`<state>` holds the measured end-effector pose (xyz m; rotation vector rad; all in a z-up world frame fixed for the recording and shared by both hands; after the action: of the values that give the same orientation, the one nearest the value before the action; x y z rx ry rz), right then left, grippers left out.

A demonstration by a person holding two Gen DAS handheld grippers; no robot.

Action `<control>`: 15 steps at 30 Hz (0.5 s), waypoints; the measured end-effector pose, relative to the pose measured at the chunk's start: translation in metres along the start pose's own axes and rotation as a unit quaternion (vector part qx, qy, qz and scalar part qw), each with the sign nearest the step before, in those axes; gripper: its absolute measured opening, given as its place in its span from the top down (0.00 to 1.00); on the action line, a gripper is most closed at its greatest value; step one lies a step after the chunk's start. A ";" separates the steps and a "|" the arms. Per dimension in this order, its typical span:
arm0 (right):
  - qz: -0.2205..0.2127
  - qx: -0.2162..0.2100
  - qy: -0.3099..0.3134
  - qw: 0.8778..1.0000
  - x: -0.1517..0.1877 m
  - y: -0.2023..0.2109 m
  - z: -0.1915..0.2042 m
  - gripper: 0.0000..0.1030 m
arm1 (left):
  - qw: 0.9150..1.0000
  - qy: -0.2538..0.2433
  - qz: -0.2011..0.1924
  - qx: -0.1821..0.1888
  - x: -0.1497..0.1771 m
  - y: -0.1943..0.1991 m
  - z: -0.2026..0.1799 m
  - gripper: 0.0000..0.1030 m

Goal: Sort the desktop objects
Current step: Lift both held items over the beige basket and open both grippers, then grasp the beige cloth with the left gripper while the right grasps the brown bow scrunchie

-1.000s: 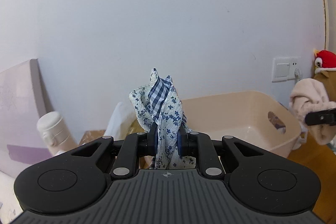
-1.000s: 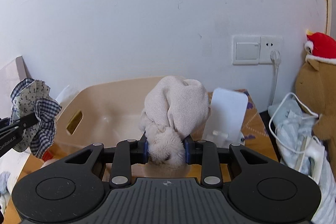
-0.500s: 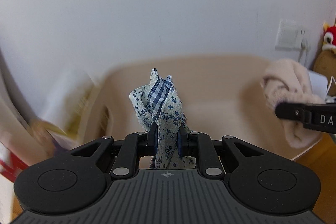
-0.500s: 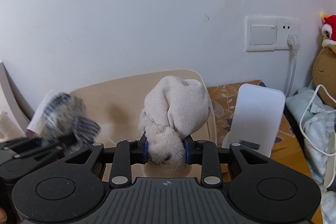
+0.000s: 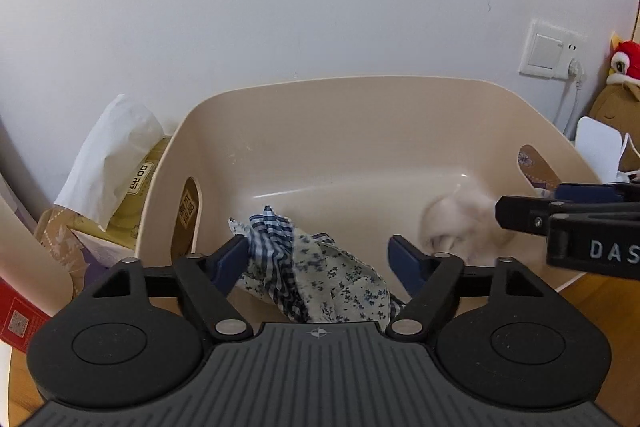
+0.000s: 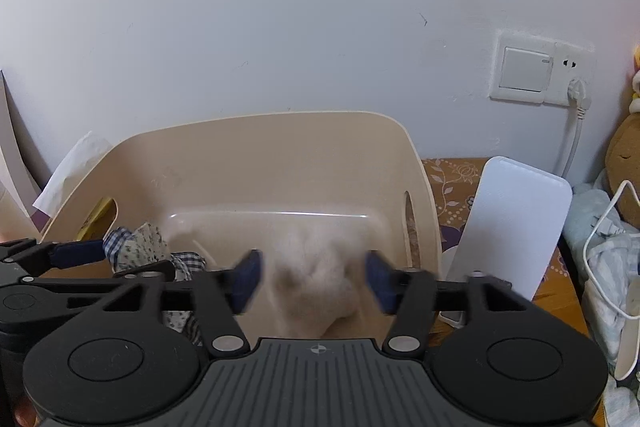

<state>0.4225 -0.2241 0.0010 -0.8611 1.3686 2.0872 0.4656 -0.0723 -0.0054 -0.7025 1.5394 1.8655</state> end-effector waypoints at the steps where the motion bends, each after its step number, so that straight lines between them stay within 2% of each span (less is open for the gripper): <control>1: -0.003 -0.001 -0.001 1.000 0.000 0.004 0.002 0.23 | 1.000 0.003 0.001 0.003 -0.002 0.001 0.003 0.20; 6: -0.023 -0.004 0.004 1.000 -0.007 0.019 0.007 0.02 | 1.000 0.007 -0.009 0.001 0.006 0.021 0.014 0.20; 12: -0.034 -0.010 0.025 0.999 -0.003 0.041 0.017 0.00 | 0.999 0.002 -0.028 -0.018 0.019 0.052 0.029 0.19; 15: -0.038 -0.023 0.015 0.999 0.006 0.055 0.019 0.00 | 0.999 0.008 -0.031 -0.015 0.023 0.060 0.043 0.18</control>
<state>0.3757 -0.2265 0.0363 -0.9523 1.2862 2.0633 0.4055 -0.0357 0.0249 -0.7710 1.4850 1.8445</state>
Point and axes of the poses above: each gripper's, at about its wrist camera, not at the fingertips, and y roughly against the way its jaws point, z to its left, x to its underside, the point moved 1 cm from there along -y, roughly the way its jaws point, and after that the axes turned 14 degrees about -x, right-handed, at the moved point
